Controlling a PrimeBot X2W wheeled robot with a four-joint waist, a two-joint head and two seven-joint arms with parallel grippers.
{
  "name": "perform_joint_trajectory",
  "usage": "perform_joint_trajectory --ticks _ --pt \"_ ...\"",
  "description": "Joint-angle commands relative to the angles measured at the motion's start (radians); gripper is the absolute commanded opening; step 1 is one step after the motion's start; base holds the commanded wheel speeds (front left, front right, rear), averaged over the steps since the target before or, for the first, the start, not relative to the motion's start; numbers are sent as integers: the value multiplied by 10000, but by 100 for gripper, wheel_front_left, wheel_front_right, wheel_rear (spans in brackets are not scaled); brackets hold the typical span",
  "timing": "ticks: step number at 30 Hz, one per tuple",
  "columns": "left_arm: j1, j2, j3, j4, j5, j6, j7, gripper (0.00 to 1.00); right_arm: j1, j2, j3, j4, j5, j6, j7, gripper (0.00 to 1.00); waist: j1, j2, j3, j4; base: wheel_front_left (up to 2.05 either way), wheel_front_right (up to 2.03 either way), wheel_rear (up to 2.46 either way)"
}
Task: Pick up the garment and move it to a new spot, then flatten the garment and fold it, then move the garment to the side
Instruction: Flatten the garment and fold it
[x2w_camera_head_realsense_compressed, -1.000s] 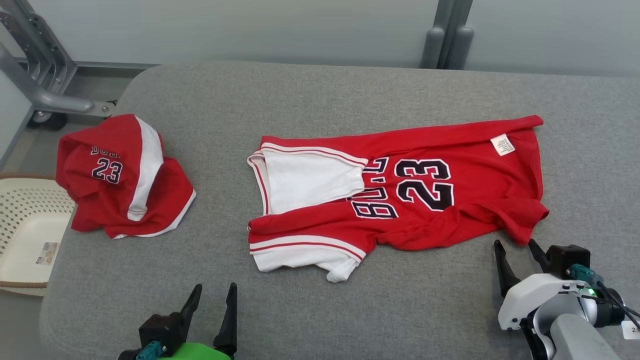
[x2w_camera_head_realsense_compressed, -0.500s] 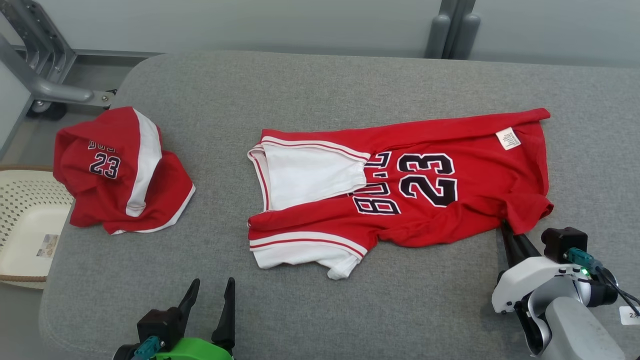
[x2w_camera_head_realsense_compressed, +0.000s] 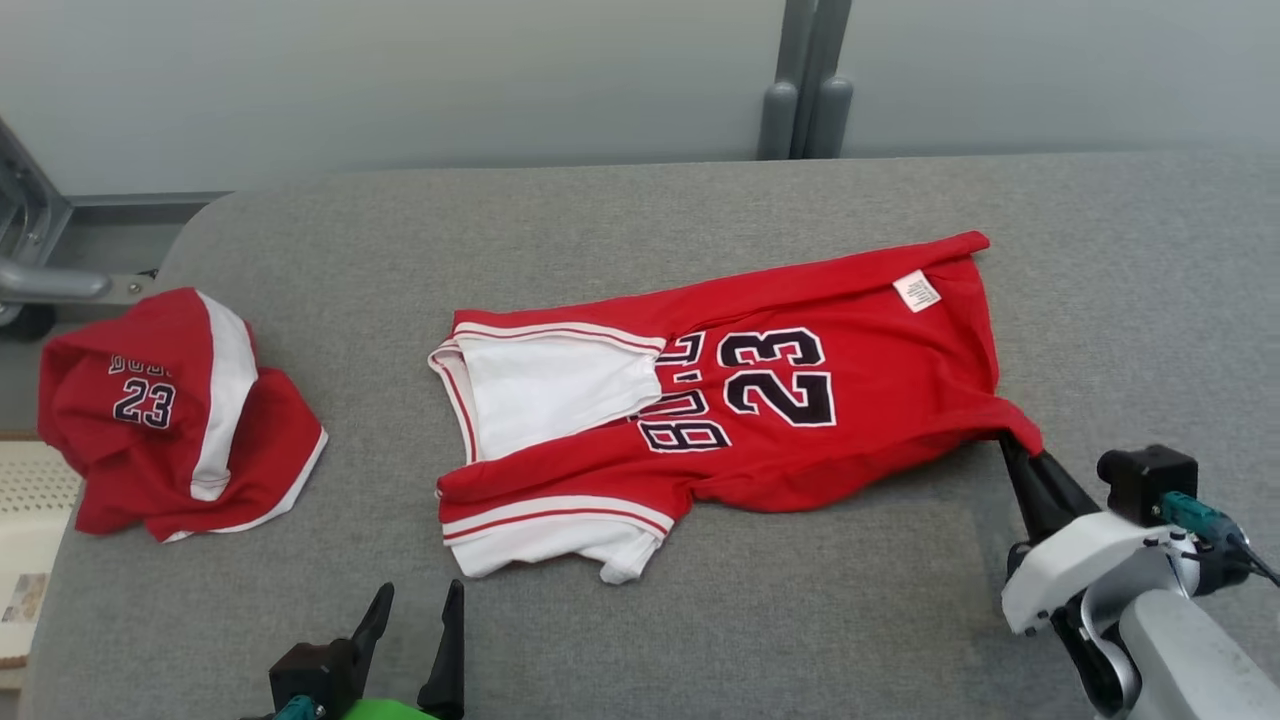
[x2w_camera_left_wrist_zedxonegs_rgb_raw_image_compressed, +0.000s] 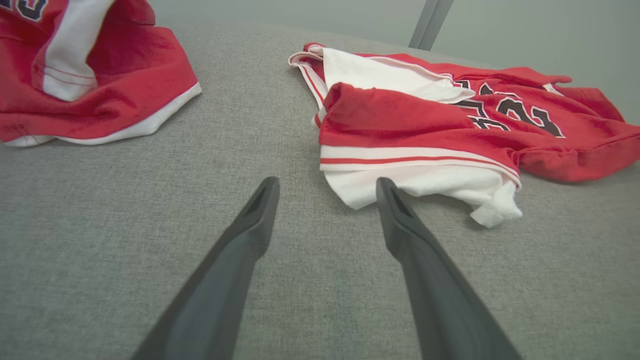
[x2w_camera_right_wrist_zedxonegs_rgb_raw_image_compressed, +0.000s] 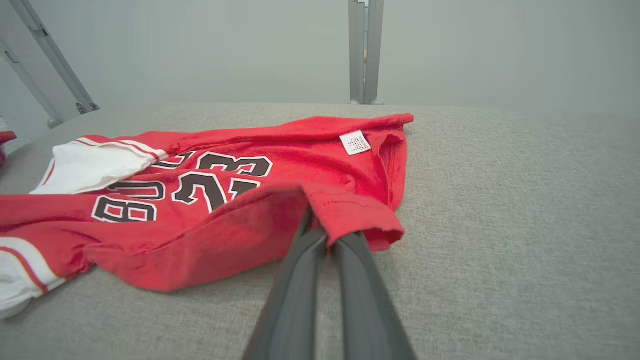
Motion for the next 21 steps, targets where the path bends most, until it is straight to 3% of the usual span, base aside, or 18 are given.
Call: perform_joint_trajectory --ticks 1,5,10,11,12,17,21 --pt "188 36 69 -2 -50 -28 9 100 310 -191 272 4 247 -10 -29 0 0 0 -413 -512 0 0 0" --pt "249 33 31 12 -155 -28 9 100 753 -1160 1803 -172 1528 -12 406 0 0 0 -482 -1028 0 0 0" --pt "173 33 -6 67 -199 -28 9 100 1080 -1951 2470 134 2270 -10 497 0 0 0 -430 -1406 0 0 0" --pt "150 35 -30 86 -177 -28 9 100 1123 -2032 2463 362 2327 -12 538 66 0 0 -424 -1445 0 0 0" --pt "124 35 -44 112 -147 -28 9 100 1144 -2081 2525 547 2315 -12 546 100 0 0 -424 -1469 0 0 0" --pt "17 35 82 178 -24 -28 9 100 1052 -2134 2199 1470 2158 -10 251 100 0 0 -483 -1533 0 0 0" --pt "93 35 285 204 121 -8 9 100 893 -1972 1174 2042 1588 -10 -2 100 0 0 -610 -1530 0 0 0"
